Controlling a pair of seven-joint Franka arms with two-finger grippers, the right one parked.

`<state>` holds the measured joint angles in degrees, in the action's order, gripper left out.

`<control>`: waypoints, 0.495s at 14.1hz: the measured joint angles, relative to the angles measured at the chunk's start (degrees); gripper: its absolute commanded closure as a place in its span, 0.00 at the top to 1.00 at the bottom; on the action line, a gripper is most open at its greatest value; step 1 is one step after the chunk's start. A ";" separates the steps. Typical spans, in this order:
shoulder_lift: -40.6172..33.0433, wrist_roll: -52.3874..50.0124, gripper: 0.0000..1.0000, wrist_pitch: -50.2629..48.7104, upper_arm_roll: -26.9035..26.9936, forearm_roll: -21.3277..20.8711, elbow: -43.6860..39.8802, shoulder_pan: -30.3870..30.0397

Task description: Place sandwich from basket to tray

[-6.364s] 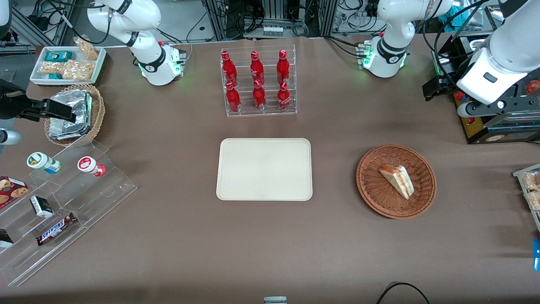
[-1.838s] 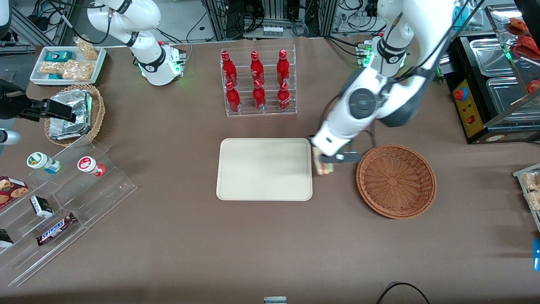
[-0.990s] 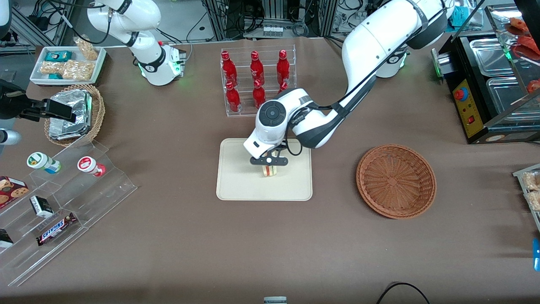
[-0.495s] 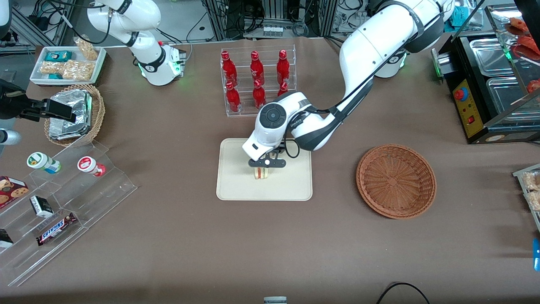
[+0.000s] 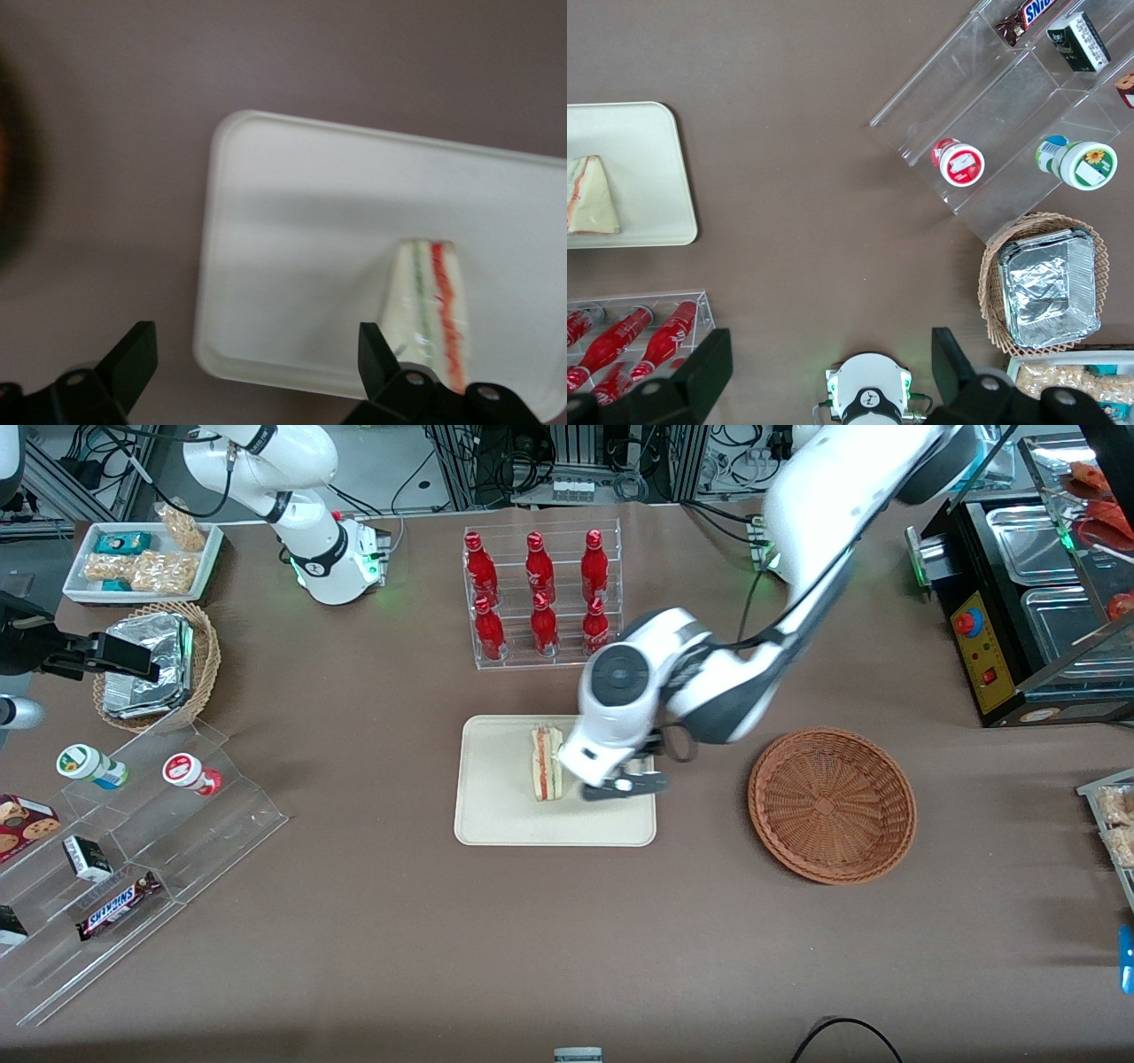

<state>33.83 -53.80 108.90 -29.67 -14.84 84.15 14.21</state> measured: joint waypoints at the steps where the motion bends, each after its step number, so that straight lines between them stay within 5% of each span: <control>1: -3.13 3.50 1.00 -2.46 0.05 2.19 1.56 -2.81; 4: -11.91 18.31 1.00 -16.47 0.29 8.49 4.06 -12.34; 7: -20.18 30.81 1.00 -28.60 0.51 10.49 4.11 -22.92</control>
<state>13.65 -22.98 80.30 -29.16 -4.35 88.26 -8.72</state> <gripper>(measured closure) 0.000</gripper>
